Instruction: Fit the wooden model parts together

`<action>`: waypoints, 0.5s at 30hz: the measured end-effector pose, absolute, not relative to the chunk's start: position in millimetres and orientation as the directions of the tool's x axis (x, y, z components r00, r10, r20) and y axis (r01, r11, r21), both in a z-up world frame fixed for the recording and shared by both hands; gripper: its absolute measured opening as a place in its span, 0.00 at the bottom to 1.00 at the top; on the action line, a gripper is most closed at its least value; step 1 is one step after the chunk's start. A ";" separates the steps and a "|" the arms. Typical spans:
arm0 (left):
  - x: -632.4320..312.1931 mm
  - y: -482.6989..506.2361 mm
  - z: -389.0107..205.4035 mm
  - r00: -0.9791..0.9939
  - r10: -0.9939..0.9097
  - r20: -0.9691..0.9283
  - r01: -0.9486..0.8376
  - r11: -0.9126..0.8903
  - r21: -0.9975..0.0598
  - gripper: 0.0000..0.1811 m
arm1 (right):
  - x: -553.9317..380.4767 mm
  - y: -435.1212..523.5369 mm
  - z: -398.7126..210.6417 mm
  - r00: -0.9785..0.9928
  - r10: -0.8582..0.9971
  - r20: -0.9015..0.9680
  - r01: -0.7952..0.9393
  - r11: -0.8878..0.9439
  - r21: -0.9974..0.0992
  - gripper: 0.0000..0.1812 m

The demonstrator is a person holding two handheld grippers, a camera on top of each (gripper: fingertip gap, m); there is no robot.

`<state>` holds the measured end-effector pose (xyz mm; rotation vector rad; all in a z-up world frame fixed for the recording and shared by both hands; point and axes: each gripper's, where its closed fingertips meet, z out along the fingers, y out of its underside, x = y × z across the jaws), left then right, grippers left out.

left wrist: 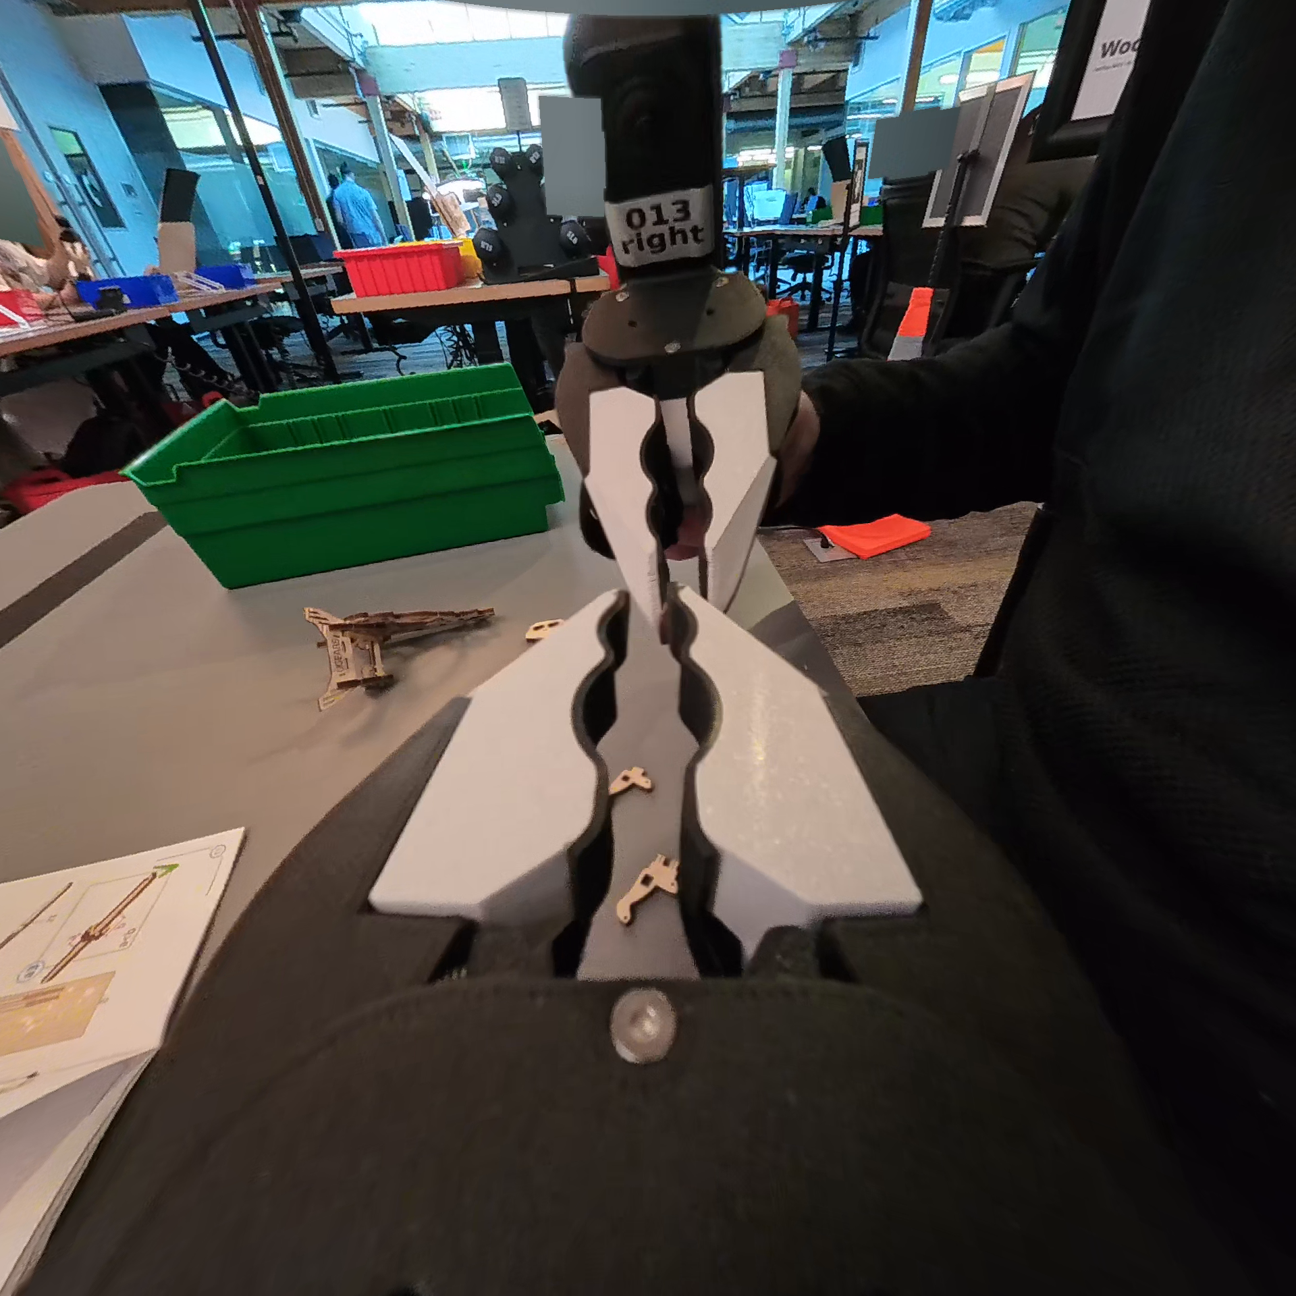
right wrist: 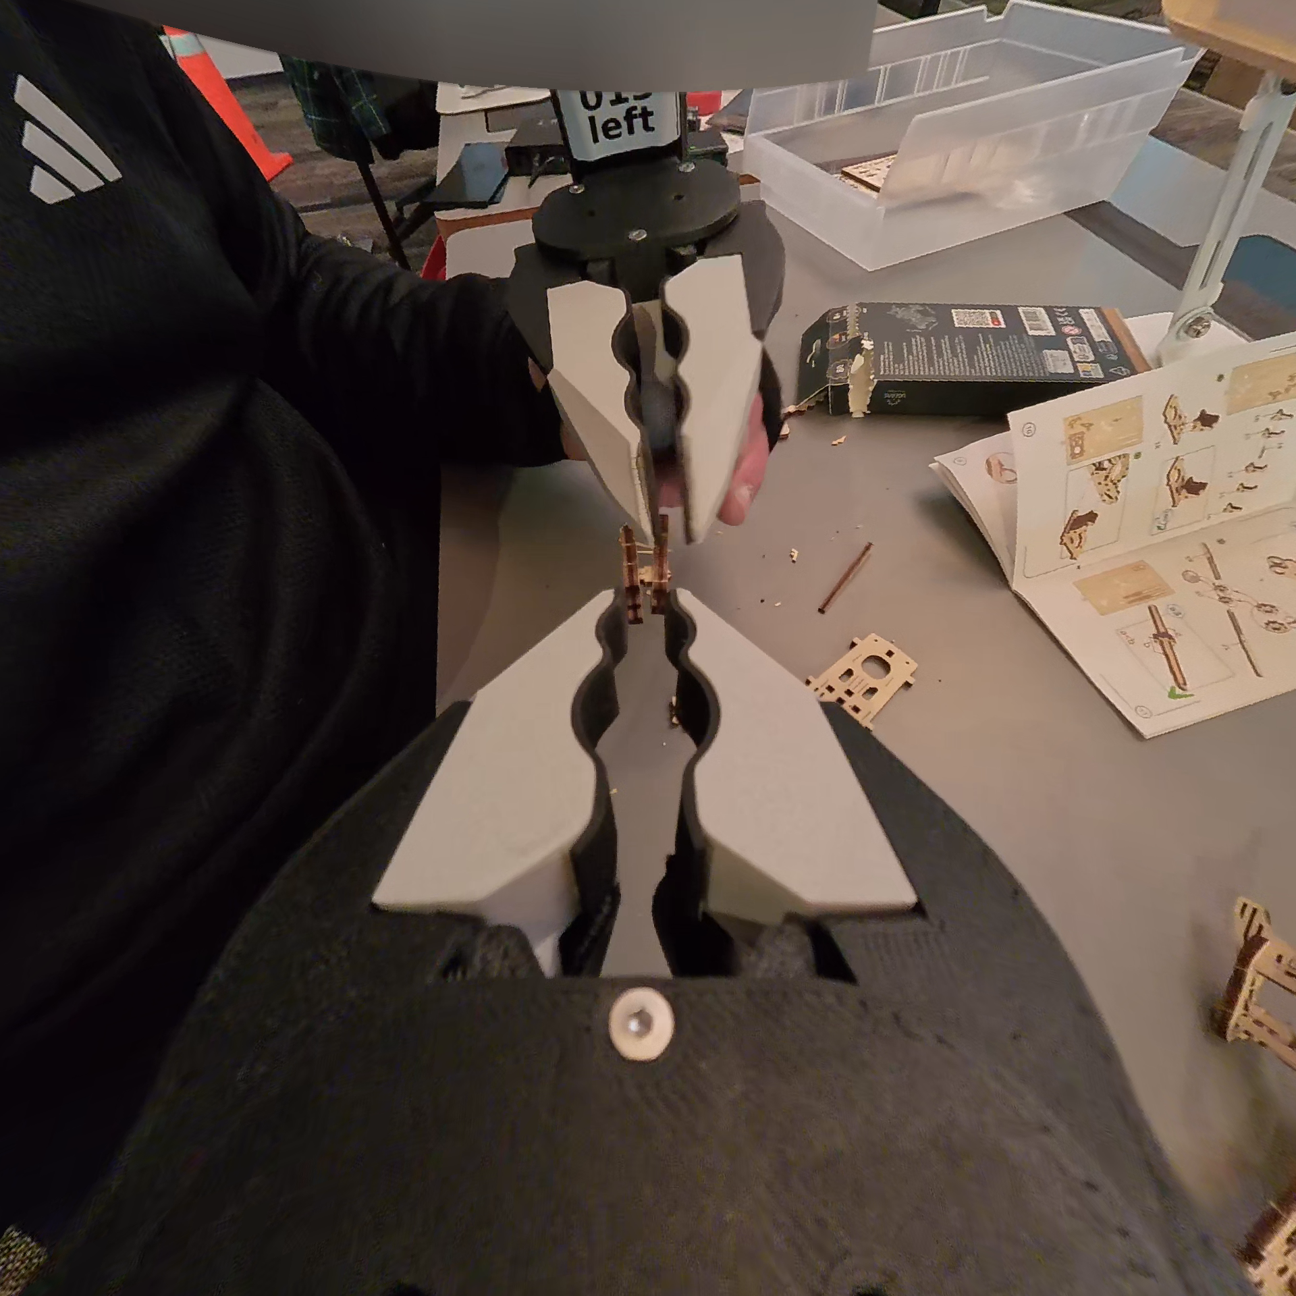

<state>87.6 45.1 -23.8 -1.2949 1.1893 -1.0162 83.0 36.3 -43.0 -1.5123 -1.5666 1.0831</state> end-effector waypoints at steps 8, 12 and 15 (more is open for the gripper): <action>91.5 36.0 -30.3 0.079 -0.995 -0.056 -0.149 0.044 -0.988 0.06 | 82.7 36.0 -43.4 -0.079 0.995 -0.056 0.416 -0.018 -0.909 0.05; 92.3 34.3 -29.8 0.066 -0.996 -0.059 -0.147 0.049 -0.988 0.06 | 82.6 34.8 -42.5 -0.085 0.995 -0.049 0.420 -0.009 -0.908 0.05; 92.5 33.4 -30.1 0.065 -0.996 -0.061 -0.141 0.052 -0.989 0.06 | 82.6 33.5 -43.7 -0.089 0.995 -0.049 0.429 -0.006 -0.903 0.05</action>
